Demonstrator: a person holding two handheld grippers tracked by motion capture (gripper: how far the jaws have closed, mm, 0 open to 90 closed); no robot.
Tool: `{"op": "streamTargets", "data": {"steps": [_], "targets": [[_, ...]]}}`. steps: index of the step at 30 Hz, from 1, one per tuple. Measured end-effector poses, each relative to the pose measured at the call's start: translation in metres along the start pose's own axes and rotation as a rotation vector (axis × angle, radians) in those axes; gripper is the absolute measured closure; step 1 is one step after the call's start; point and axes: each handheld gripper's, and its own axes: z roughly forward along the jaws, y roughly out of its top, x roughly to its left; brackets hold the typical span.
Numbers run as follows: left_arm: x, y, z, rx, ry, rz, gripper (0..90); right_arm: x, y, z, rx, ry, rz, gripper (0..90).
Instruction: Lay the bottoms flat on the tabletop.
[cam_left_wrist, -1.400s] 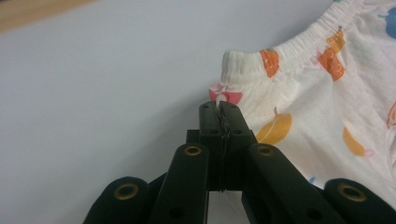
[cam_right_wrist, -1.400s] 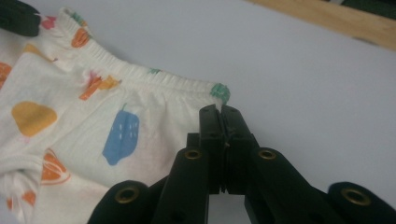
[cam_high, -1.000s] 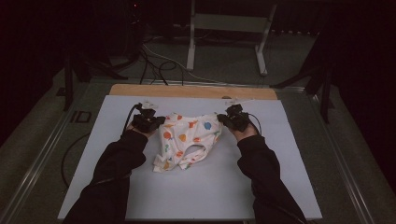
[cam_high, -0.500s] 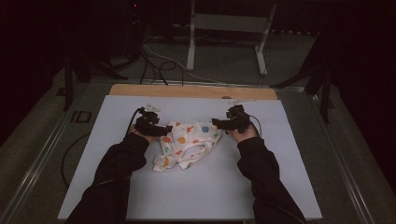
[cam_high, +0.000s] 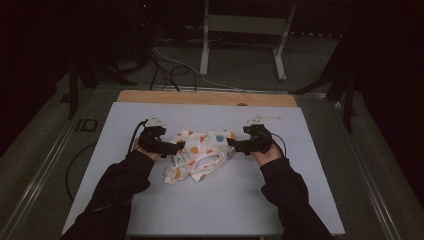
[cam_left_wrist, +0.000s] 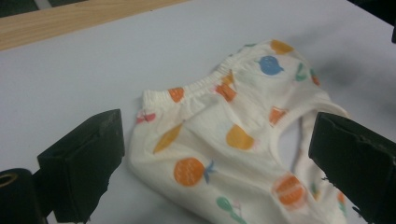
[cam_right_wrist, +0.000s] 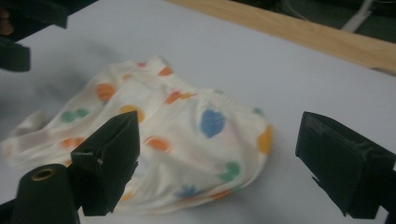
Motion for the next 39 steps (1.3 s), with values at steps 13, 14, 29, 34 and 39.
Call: {"op": "streamTargets", "data": {"steps": [13,14,29,34,39], "targets": [[-0.019,-0.041,-0.042,-0.076,-0.033,0.02,4.7,0.052,-0.03,-0.011,0.063,0.107,-0.114,15.8],[-0.02,-0.048,-0.046,-0.082,-0.03,0.02,4.7,0.052,-0.03,-0.011,0.063,0.107,-0.114,15.8],[-0.013,-0.097,-0.075,-0.114,0.038,-0.034,4.7,0.13,-0.053,0.037,0.132,0.162,-0.295,57.9],[-0.011,-0.098,-0.073,-0.107,0.042,-0.031,4.8,0.134,-0.06,0.057,0.185,0.148,-0.334,55.5],[-0.011,-0.099,-0.072,-0.113,0.043,-0.036,4.8,0.136,-0.06,0.065,0.205,0.118,-0.338,61.1]]}}
